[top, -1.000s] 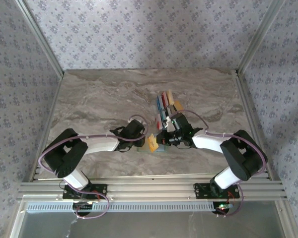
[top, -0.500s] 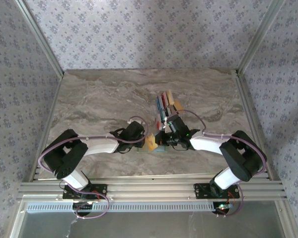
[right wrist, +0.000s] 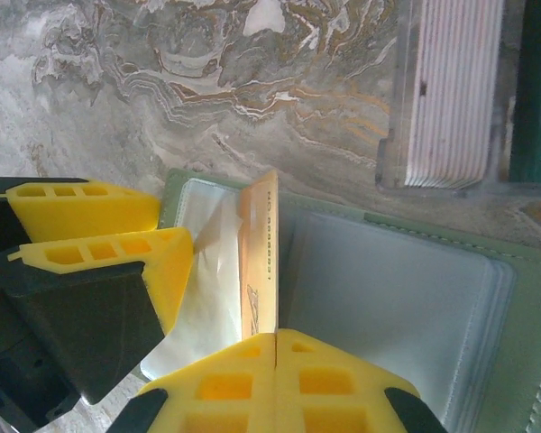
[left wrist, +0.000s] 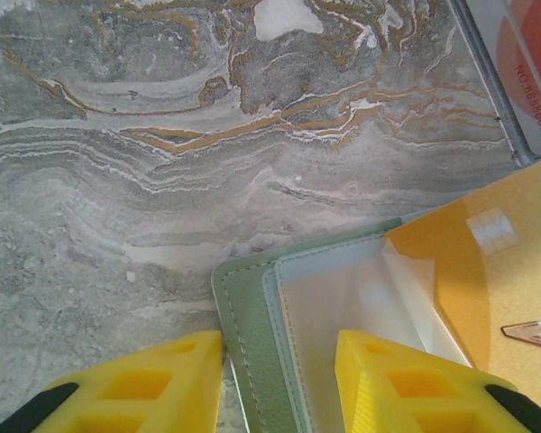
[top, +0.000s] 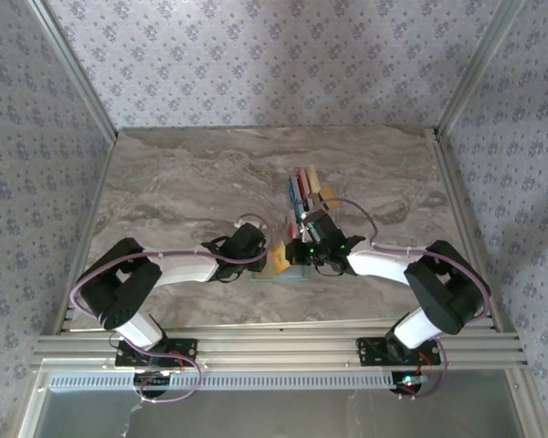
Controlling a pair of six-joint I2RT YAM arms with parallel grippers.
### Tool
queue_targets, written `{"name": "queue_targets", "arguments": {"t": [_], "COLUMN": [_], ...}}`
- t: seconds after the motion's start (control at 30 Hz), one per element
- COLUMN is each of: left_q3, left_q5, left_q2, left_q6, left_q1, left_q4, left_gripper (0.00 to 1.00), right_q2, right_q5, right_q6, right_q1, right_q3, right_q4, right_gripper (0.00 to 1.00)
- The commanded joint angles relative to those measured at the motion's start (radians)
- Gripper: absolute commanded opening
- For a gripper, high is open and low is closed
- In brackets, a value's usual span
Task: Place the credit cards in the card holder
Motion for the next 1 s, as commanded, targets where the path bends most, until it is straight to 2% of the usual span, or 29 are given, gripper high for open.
{"name": "queue_targets", "arguments": {"t": [0.0, 0.57, 0.97], "left_q3": [-0.027, -0.027, -0.019], "left_q5": [0.066, 0.122, 0.184], "left_q2": [0.017, 0.002, -0.136], "left_q6": [-0.002, -0.010, -0.001], "left_q1": [-0.018, -0.018, 0.016], "left_q4": [-0.036, -0.017, -0.049], "left_gripper": [0.38, 0.38, 0.46], "right_q2": [0.003, 0.032, 0.027], "right_q5": [0.029, 0.077, 0.095], "right_q6": [-0.017, 0.064, 0.071], "right_q1": [0.016, 0.068, 0.078], "right_q3": [0.022, -0.043, -0.109], "right_q4": [-0.012, 0.135, 0.152], "right_gripper": [0.00, 0.00, 0.00]}}
